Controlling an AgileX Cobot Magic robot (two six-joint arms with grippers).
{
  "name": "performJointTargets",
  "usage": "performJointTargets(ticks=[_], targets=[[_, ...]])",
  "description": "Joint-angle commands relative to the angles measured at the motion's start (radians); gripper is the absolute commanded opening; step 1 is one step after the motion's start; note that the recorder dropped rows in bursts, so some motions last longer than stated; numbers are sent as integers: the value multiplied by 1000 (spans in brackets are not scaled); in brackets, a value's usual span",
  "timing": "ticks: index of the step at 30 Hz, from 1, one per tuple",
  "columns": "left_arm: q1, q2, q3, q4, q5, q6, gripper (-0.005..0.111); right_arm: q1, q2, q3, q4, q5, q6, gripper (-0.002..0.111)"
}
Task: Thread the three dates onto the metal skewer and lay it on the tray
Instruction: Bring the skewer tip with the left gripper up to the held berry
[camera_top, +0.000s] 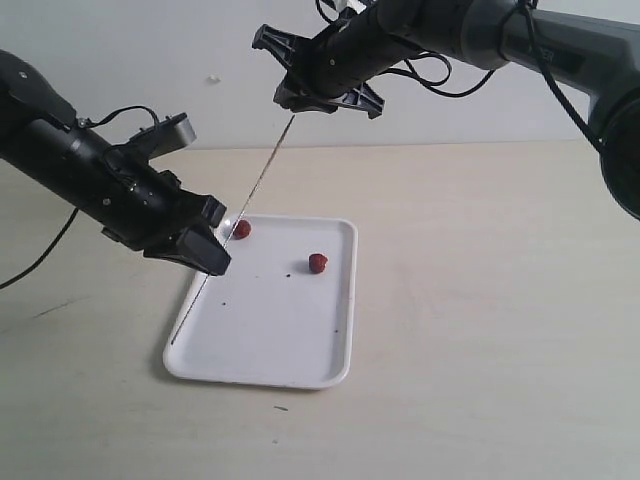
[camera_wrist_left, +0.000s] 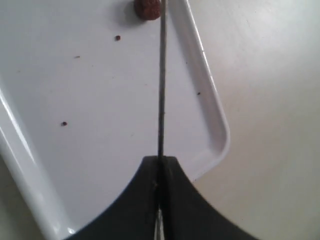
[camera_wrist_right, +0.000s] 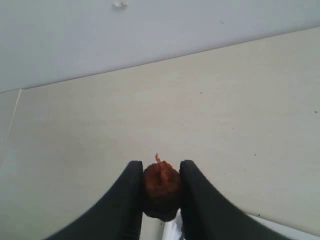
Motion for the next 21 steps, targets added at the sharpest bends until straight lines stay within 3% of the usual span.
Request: performJointTargets(ticks=[1,21], targets=[[-3,-3,1,3,-20,-13,0,-2,-13,-8,1,-7,0,24],[-3,-3,1,-16,-115,1,0,-2,-13,-8,-1,-7,0,24]])
